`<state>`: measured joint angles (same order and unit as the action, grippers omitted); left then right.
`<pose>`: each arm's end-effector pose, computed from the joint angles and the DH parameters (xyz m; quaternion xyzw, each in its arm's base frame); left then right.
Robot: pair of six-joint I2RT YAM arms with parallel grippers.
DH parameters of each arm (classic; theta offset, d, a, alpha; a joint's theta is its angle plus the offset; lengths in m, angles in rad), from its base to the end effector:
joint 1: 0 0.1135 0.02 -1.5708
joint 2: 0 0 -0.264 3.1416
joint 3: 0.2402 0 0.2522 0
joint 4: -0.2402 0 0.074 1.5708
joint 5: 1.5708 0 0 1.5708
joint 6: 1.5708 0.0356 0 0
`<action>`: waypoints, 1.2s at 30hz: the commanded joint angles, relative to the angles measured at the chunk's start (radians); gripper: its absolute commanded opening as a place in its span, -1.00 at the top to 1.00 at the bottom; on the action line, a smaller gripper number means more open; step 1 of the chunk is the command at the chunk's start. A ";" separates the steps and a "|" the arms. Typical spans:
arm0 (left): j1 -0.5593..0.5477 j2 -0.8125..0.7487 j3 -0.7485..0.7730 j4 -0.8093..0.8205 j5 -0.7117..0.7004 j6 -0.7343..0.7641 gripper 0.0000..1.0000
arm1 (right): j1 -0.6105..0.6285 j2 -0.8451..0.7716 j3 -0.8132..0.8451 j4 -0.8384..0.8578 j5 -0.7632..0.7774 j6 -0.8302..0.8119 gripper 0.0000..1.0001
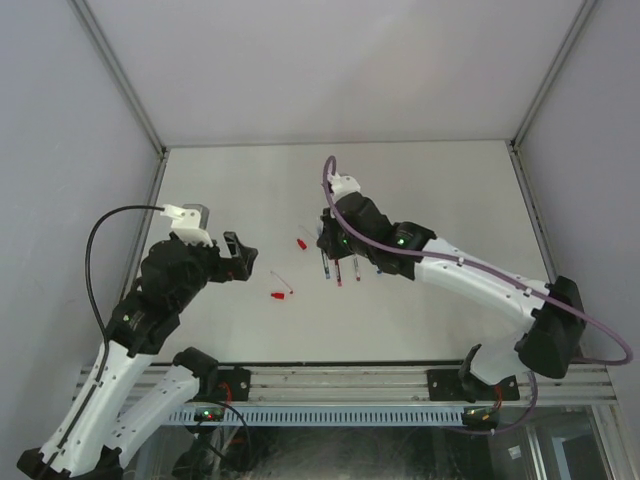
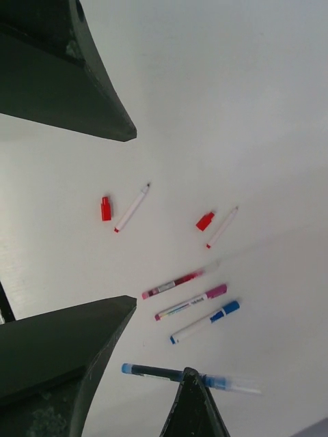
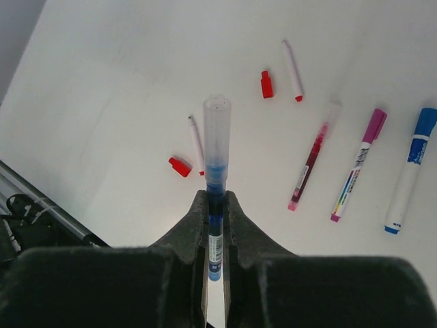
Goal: Insert the pens into the pen caps
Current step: Place the pen at the center of the board.
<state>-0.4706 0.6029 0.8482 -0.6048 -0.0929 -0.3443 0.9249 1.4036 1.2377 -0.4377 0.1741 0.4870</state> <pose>0.1156 -0.0551 0.3424 0.0255 0.8213 -0.1903 0.5373 0.1959 0.2497 0.3306 -0.1521 0.8697 0.2419 0.4024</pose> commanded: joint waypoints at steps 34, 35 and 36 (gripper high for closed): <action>0.033 -0.071 -0.055 -0.010 -0.001 0.051 -1.00 | -0.190 0.621 0.458 -0.407 -0.103 0.129 1.00; 0.033 -0.071 -0.057 -0.008 0.002 0.051 -1.00 | -0.199 0.620 0.455 -0.412 -0.099 0.125 1.00; 0.033 -0.071 -0.059 -0.007 0.001 0.051 -1.00 | -0.208 0.619 0.454 -0.418 -0.092 0.119 1.00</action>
<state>-0.4419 0.5285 0.8143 -0.6601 -0.1013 -0.3199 0.7506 2.0365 1.6485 -0.8349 0.0402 0.6052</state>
